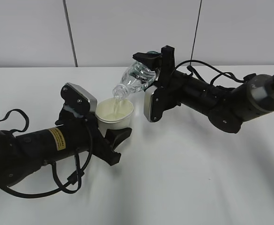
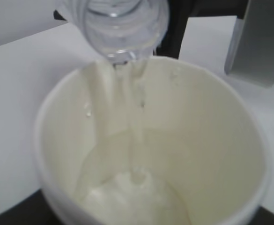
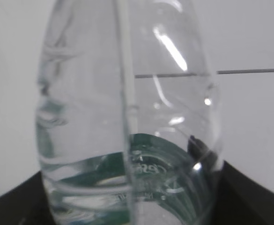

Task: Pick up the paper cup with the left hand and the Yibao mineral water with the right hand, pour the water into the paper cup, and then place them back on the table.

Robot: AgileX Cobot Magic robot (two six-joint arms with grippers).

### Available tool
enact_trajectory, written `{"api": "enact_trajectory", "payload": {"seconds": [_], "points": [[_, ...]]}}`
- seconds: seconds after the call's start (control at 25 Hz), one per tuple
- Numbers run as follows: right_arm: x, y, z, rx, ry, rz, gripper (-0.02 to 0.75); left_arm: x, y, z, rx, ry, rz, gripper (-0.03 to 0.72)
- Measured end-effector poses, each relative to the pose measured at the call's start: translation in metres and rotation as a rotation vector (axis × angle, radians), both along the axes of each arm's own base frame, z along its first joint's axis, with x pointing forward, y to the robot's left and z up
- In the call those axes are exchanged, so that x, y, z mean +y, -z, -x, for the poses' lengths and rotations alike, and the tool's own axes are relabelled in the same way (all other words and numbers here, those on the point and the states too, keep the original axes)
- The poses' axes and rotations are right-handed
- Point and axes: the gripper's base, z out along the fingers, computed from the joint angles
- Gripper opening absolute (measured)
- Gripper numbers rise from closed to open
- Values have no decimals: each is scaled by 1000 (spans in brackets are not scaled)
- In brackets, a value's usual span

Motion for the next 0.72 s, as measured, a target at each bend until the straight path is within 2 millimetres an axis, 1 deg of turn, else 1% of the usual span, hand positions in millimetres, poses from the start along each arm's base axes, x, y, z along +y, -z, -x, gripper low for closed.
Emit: {"api": "enact_trajectory", "payload": {"seconds": [0.6, 0.72], "points": [[0, 0, 0, -2, 2, 5, 489, 0, 0, 0, 2, 0, -2, 400], [0, 0, 0, 30, 0, -31, 489, 0, 0, 0, 2, -3, -1, 400]]}}
